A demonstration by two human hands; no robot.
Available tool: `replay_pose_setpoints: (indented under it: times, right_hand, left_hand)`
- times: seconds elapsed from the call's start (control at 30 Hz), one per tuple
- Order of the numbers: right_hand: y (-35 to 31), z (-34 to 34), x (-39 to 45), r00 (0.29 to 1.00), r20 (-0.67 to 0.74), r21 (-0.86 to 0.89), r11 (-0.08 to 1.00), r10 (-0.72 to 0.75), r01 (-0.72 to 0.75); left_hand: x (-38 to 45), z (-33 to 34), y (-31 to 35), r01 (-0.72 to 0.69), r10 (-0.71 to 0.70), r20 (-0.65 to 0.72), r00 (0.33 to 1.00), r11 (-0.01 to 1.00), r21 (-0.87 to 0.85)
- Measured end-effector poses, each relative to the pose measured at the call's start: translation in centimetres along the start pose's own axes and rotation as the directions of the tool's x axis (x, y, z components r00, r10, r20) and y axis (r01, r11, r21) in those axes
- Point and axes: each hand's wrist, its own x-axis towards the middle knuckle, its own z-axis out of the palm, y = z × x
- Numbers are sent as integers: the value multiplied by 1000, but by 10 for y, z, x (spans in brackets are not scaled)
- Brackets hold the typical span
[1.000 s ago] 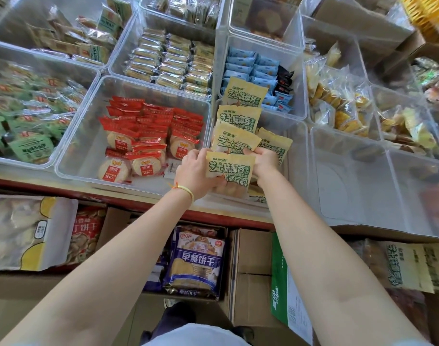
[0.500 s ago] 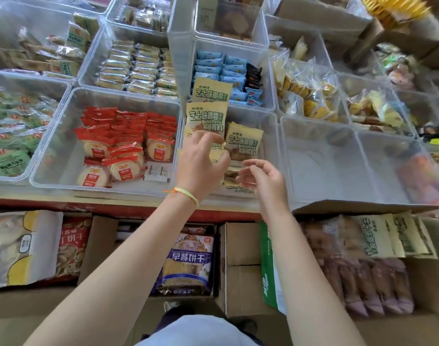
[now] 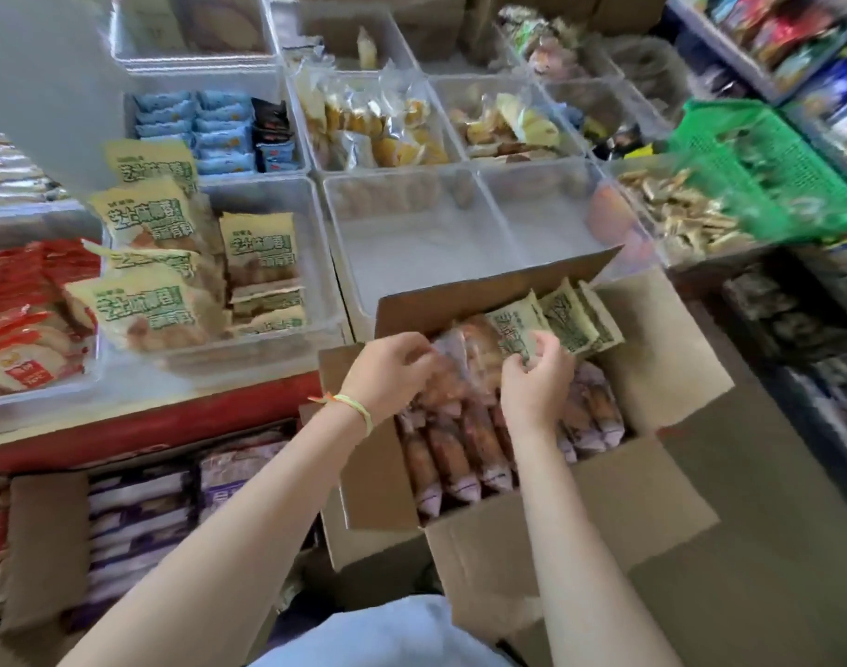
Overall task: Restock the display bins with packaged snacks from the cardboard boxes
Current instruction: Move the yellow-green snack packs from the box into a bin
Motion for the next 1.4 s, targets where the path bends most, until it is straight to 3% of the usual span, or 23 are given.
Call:
replay_pose_setpoints:
  times: [0.07,0.1,0.3,0.43,0.6,0.8,0.93,1.07,1.13,1.3,1.4]
  right_hand:
    - [23,-20,21,995,-91,-5,999,44,-44]
    - [30,-27,31,996,-73,-16,998,59,-60]
    - [49,-35,78,980,166,-71,992,112,-102]
    - [62,-39,87,959,274,-184,983,71,-20]
    - [65,-56,94,974,200,0,994,-107,109]
    - [14,-97,96,942,167,217,943,-290,251]
    - [-18,-118,90,923,174,349,898,-344,269]
    - [-47,-108,73,936,218,480,865,-278,145]
    - [-61,-92,60,940,248,502,861,-235,83]
    - [-103,-38,18,922,306,490,869,-239,62]
    - [-130,0,-1,811,525,479,877,-258,-31]
  left_hand:
    - [-2,24,10,44,-45,44,998,999,22]
    - [-2,34,14,66,-67,51,996,998,17]
    - [-3,73,36,156,-155,11,988,987,-39]
    - [-6,81,47,195,-197,-29,980,979,-63]
    - [-5,96,58,217,-230,-94,969,967,-133]
    - [4,94,70,177,-230,-224,947,956,-233]
    - [5,73,82,89,-199,-201,959,885,-456]
    - [1,41,88,74,-45,59,997,654,-753]
    - [-5,22,83,81,28,120,992,583,-808]
    - [-19,-31,52,9,1,13,1000,618,-786]
    - [-26,-72,16,-61,-48,-104,993,550,-833]
